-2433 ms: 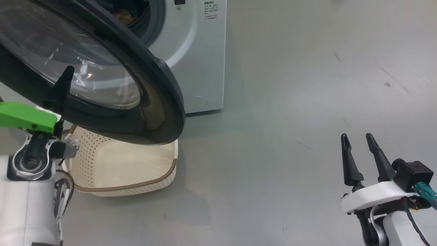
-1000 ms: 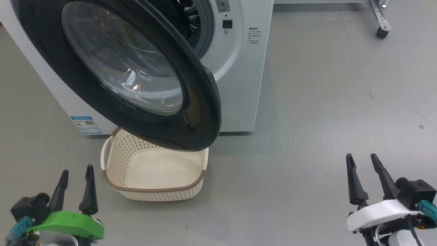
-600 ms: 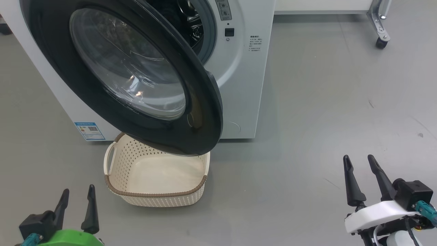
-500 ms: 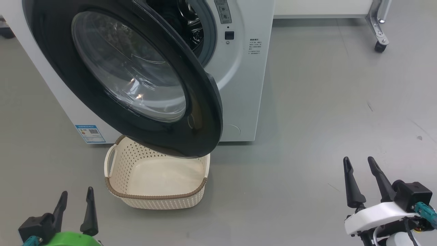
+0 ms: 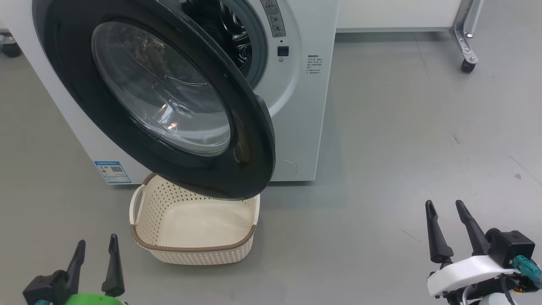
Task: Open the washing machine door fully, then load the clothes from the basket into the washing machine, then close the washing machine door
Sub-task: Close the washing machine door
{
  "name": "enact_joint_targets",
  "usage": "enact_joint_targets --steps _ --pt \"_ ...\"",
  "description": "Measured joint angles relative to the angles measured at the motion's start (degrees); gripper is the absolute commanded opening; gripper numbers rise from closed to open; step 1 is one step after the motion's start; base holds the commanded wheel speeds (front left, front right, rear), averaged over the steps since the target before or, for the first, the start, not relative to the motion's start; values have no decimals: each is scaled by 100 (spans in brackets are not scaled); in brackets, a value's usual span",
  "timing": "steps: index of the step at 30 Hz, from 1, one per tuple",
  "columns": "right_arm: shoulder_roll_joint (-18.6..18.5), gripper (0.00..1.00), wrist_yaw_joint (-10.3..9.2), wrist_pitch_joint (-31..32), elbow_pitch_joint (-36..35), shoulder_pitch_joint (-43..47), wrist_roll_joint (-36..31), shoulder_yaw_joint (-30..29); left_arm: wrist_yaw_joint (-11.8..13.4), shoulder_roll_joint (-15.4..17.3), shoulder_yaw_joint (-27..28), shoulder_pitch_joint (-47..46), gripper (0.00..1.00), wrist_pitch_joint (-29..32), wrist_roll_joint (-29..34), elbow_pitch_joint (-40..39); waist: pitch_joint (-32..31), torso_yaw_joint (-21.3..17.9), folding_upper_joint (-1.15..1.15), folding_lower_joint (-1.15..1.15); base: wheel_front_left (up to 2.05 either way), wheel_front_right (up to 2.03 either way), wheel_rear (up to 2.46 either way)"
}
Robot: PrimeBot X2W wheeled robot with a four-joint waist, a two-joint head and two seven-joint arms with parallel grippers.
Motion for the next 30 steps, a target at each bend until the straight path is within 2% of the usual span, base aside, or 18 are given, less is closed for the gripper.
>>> enact_joint_targets --steps 21,22,23,25,30 --pt "1 100 0 0 -9 1 -16 8 -60 -174 249 135 100 -1 246 -159 -3 -47 0 0 0 0 0" --pt "4 95 0 0 -13 1 -16 5 -64 -177 260 137 100 -1 250 -160 -2 -47 0 0 0 0 0" --pt "7 78 0 0 -21 1 -16 2 -65 -179 271 140 100 -1 250 -163 1 -48 0 0 0 0 0" --pt "8 0 0 0 -34 1 -16 0 -67 -185 297 148 100 -1 254 -169 5 -49 0 0 0 0 0" --pt "10 0 0 0 -42 1 -16 0 -115 -201 323 152 100 -1 303 -187 18 -49 0 0 0 0 0"
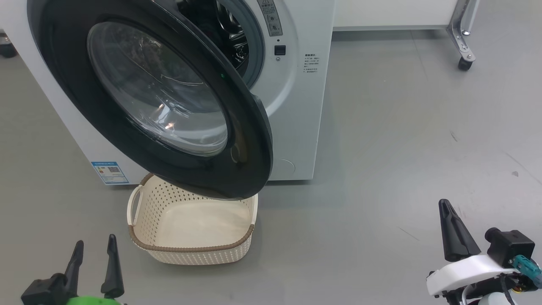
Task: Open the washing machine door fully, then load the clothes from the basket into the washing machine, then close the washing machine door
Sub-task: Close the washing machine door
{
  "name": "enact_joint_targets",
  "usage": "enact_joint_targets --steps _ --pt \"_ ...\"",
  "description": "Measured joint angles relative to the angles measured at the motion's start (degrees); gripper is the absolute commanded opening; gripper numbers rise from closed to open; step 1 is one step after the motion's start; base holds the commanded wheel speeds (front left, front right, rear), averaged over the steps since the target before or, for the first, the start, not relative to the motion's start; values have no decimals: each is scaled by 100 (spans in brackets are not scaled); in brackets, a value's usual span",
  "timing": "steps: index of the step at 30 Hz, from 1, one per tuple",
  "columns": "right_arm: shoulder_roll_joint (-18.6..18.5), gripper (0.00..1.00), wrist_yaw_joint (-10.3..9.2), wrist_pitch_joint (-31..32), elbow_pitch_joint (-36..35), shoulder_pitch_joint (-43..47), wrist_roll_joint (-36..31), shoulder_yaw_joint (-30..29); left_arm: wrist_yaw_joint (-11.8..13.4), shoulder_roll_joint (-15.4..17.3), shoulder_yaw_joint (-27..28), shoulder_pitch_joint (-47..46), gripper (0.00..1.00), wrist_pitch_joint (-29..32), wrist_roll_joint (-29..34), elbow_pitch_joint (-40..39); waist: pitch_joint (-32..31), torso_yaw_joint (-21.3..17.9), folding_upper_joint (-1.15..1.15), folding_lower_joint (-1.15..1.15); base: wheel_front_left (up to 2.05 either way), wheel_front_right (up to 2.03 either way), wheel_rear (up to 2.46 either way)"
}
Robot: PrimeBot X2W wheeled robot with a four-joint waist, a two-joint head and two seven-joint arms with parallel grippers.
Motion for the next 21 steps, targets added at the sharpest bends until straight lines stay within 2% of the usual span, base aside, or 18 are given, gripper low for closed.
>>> enact_joint_targets --steps 16,21 --pt "53 0 0 0 -114 -60 2 -2 -52 -112 87 71 100 0 164 -29 39 4 0 0 0 0 0" --pt "47 0 0 0 -302 -336 24 13 -76 -172 110 88 100 0 207 -65 55 29 0 0 0 0 0"
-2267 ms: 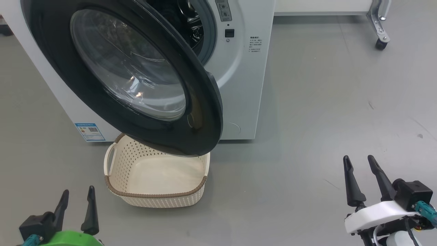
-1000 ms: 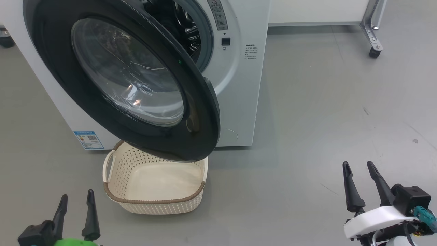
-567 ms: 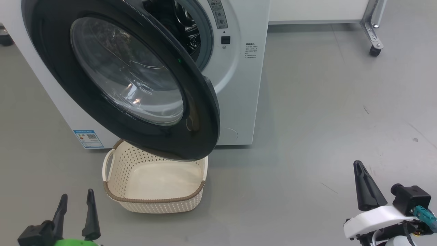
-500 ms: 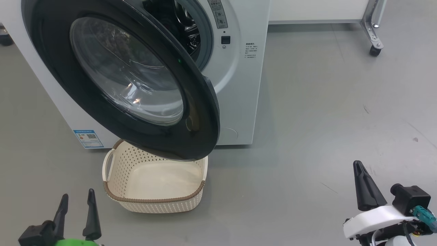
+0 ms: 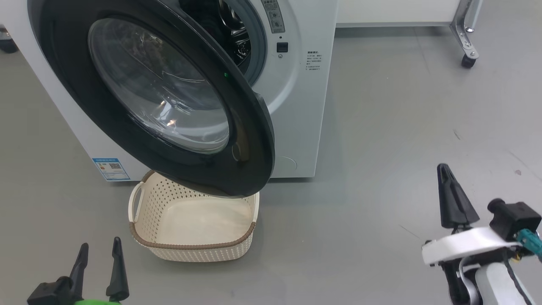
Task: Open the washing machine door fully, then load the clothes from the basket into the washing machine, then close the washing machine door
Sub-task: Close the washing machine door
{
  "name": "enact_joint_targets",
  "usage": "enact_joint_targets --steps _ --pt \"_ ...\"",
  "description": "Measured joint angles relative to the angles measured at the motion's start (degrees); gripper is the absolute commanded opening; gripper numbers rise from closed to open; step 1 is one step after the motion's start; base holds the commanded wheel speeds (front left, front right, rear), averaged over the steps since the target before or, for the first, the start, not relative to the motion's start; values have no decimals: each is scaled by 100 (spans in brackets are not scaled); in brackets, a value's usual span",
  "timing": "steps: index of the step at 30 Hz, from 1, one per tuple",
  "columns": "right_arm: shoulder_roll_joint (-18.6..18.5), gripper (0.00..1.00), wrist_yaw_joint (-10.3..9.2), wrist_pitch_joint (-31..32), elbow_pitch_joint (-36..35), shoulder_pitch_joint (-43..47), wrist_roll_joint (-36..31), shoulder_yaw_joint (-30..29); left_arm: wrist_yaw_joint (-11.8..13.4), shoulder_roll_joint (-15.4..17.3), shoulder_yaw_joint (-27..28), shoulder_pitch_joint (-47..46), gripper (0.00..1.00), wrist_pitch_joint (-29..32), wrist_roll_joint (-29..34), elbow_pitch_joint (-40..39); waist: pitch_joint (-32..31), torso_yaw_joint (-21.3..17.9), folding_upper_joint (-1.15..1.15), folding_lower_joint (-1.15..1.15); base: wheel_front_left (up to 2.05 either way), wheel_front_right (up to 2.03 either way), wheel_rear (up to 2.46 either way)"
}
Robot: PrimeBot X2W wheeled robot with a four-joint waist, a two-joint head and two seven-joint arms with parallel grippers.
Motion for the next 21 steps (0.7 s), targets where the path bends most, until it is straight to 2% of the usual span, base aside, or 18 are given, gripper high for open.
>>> enact_joint_targets --steps 7,14,21 --pt "70 0 0 0 -786 -828 31 292 -20 -69 54 5 100 0 4 -37 40 49 0 0 0 0 0" --pt "100 0 0 -1 -1578 -1685 31 1319 -64 -166 54 4 100 -10 44 -54 85 130 0 0 0 0 0" --pt "100 0 0 -1 -1638 -1828 74 2228 -119 -254 -38 -12 100 -15 60 -55 140 256 0 0 0 0 0"
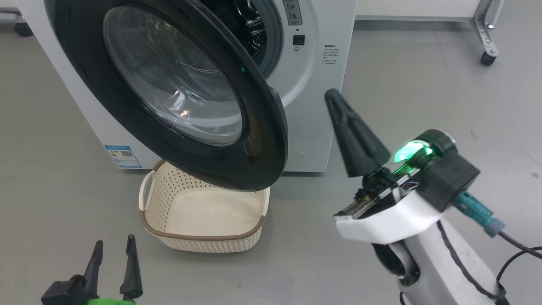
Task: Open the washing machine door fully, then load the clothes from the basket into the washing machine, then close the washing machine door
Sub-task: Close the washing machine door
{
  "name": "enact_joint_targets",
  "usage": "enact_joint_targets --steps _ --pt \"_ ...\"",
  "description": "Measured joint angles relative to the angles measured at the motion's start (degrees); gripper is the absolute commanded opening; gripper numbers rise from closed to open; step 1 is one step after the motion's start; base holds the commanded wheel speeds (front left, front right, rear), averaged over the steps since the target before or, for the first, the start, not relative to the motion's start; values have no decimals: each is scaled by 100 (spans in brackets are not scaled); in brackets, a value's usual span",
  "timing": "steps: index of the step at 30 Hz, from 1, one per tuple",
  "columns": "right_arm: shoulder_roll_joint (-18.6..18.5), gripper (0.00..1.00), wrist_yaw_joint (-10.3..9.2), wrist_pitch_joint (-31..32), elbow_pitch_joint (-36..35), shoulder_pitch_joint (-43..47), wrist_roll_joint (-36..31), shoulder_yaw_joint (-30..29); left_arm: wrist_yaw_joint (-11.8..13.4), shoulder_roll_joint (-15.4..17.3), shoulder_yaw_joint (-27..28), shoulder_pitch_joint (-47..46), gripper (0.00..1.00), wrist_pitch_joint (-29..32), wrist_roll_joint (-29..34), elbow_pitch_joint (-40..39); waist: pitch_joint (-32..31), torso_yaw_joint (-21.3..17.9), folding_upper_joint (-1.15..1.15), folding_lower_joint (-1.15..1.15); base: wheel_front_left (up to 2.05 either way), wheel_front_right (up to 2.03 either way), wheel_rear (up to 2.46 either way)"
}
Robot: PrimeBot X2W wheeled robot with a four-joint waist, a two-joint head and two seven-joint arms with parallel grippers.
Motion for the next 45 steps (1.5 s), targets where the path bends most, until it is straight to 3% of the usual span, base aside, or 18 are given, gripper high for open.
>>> enact_joint_targets --steps 7,12,45 --pt "-37 0 0 0 401 2 46 803 -9 -87 -88 -103 100 0 0 -25 117 124 0 0 0 0 0" --pt "-52 0 0 0 686 4 115 1017 -58 -136 -188 -232 100 0 -2 -52 211 220 0 0 0 0 0" --pt "-291 0 0 0 1390 -286 211 946 -102 -234 -713 -607 100 -1 -428 -442 913 1003 0 0 0 0 0"
